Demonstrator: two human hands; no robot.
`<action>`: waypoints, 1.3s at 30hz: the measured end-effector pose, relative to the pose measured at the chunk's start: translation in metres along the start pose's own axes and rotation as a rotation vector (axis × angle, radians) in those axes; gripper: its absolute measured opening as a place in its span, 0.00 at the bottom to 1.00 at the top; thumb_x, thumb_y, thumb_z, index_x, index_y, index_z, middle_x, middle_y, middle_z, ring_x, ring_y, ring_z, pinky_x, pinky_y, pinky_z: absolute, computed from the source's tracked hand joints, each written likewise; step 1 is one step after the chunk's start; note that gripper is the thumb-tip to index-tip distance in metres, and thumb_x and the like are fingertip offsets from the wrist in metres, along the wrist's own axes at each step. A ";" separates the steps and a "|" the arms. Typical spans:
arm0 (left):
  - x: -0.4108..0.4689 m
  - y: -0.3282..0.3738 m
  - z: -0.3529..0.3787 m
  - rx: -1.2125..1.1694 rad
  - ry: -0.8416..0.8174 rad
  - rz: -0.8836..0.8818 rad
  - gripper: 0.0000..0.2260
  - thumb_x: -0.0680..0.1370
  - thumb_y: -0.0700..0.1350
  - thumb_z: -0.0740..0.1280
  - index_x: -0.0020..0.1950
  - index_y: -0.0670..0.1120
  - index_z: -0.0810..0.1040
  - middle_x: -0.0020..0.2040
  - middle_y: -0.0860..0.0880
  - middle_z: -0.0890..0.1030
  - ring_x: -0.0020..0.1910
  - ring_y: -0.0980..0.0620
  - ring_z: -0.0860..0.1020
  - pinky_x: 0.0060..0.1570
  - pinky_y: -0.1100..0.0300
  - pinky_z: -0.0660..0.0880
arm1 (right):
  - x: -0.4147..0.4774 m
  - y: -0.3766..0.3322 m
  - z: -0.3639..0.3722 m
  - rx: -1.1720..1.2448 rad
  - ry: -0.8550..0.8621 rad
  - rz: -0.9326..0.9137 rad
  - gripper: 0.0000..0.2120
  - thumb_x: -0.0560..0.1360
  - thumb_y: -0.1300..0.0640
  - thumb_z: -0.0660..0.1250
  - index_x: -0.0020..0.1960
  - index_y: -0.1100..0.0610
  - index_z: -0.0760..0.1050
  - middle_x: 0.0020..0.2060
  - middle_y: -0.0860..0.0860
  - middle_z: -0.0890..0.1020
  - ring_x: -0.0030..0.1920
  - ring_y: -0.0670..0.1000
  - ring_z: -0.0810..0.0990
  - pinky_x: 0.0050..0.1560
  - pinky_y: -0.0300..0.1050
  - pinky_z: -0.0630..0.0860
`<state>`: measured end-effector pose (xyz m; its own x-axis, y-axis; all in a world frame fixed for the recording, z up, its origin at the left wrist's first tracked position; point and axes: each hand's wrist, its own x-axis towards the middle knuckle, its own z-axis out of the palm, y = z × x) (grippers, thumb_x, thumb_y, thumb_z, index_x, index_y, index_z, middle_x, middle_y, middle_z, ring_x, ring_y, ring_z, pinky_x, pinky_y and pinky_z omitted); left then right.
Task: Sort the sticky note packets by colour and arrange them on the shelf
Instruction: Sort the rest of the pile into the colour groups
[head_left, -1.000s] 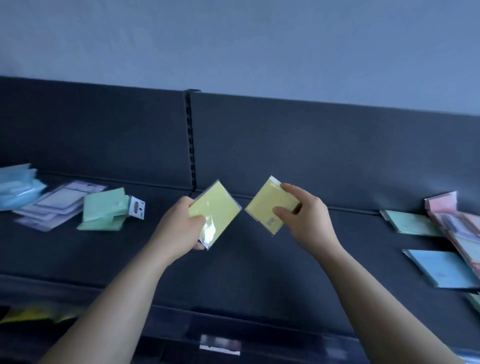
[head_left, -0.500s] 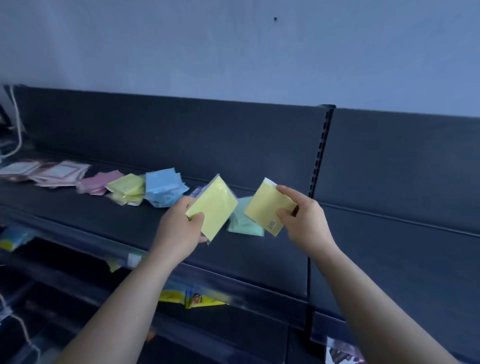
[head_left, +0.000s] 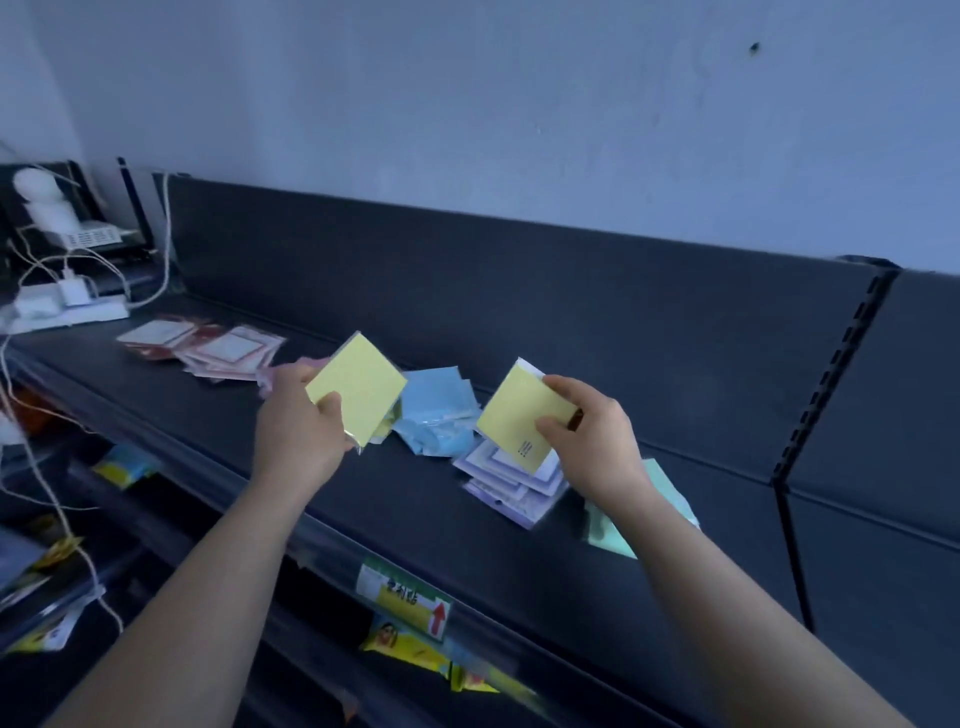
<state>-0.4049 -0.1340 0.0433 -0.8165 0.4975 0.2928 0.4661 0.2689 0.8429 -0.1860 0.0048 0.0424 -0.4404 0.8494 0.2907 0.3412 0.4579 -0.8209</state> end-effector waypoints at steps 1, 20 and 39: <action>0.012 -0.007 -0.002 0.010 0.020 -0.003 0.08 0.81 0.39 0.59 0.58 0.48 0.67 0.54 0.45 0.77 0.40 0.41 0.82 0.34 0.56 0.75 | 0.007 -0.004 0.008 0.002 -0.005 -0.005 0.20 0.76 0.63 0.65 0.67 0.50 0.73 0.41 0.43 0.76 0.30 0.42 0.72 0.30 0.28 0.68; 0.162 -0.080 0.020 0.387 -0.412 0.234 0.10 0.79 0.50 0.61 0.54 0.47 0.79 0.50 0.47 0.76 0.48 0.48 0.77 0.47 0.55 0.73 | 0.105 -0.065 0.163 -0.051 0.062 0.105 0.20 0.75 0.61 0.67 0.66 0.55 0.74 0.46 0.48 0.79 0.39 0.46 0.76 0.38 0.34 0.70; 0.162 -0.073 0.010 0.201 -0.318 0.634 0.10 0.79 0.45 0.64 0.58 0.46 0.81 0.52 0.50 0.81 0.51 0.49 0.77 0.48 0.59 0.72 | 0.097 -0.078 0.177 -0.566 0.058 0.023 0.22 0.78 0.49 0.65 0.69 0.55 0.71 0.68 0.50 0.72 0.69 0.52 0.67 0.69 0.46 0.63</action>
<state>-0.5680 -0.0650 0.0245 -0.2461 0.8143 0.5256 0.8940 -0.0187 0.4476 -0.4022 0.0047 0.0476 -0.3872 0.8664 0.3155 0.7487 0.4951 -0.4408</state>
